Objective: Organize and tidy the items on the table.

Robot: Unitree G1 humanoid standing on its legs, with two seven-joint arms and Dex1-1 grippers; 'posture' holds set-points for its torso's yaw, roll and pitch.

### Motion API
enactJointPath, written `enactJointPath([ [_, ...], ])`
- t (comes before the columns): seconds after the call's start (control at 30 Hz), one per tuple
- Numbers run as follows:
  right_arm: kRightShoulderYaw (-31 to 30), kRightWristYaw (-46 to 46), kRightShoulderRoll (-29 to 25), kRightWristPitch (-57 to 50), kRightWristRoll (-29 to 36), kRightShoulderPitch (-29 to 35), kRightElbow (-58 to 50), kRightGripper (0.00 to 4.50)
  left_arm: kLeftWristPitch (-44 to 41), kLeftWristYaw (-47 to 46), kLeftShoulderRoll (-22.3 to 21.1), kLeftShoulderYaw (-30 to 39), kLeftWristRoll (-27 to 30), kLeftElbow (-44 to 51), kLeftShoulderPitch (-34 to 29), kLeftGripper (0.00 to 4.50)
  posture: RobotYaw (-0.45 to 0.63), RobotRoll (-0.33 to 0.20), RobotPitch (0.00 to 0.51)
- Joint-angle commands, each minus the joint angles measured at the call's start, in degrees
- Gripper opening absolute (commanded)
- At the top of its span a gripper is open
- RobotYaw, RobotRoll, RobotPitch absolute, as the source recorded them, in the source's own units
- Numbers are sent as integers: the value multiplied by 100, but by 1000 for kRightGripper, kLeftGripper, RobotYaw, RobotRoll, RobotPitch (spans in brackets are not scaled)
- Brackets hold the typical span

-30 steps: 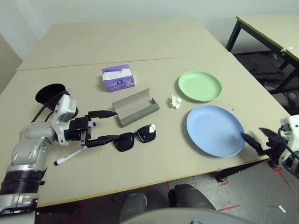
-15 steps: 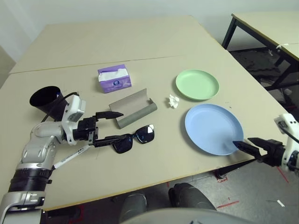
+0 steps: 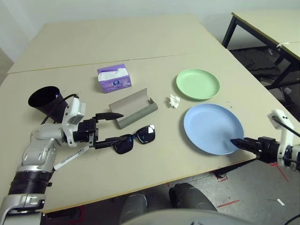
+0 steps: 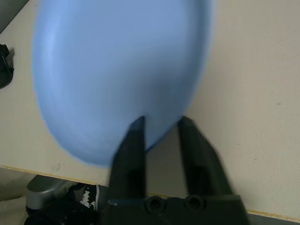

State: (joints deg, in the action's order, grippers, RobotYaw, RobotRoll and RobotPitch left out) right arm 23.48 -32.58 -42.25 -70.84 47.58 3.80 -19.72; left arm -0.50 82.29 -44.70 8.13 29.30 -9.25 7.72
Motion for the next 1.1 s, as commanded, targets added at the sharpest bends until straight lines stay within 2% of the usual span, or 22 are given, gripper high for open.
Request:
enactJointPath([
  [0.03, 11, 19, 106, -235, 199, -48, 27, 30, 87, -37, 52, 77, -23, -80, -60, 4500, -120, 0, 61],
  [0.27, 585, 312, 335, -1044, 784, -576, 230, 30, 269, -16, 157, 4, -89, -273, -56, 4500, -124, 0, 63],
  [0.4, 843, 453, 285, -1724, 1001, -1339, 655, 30, 333, 21, 188, -40, -120, -378, -13, 4500, -136, 0, 69],
  [0.5, 794, 454, 182, -2089, 969, -1890, 1005, 30, 349, 38, 205, -62, -127, -406, -2, 4500, -136, 0, 71],
  [0.63, 341, 379, -72, -2164, 733, -2836, 1789, 30, 389, 93, 220, -86, -131, -409, -45, 4500, -129, 0, 73],
  [0.83, -741, 46, -313, -1722, 152, -4144, 3064, 30, 364, 31, 186, 36, -76, -480, -4, 4500, -118, 0, 76],
  [1.1, -2063, -839, -156, -538, -905, -5664, 4891, 30, 207, -83, 142, 15, -58, -174, -82, 4500, -113, 0, 78],
])
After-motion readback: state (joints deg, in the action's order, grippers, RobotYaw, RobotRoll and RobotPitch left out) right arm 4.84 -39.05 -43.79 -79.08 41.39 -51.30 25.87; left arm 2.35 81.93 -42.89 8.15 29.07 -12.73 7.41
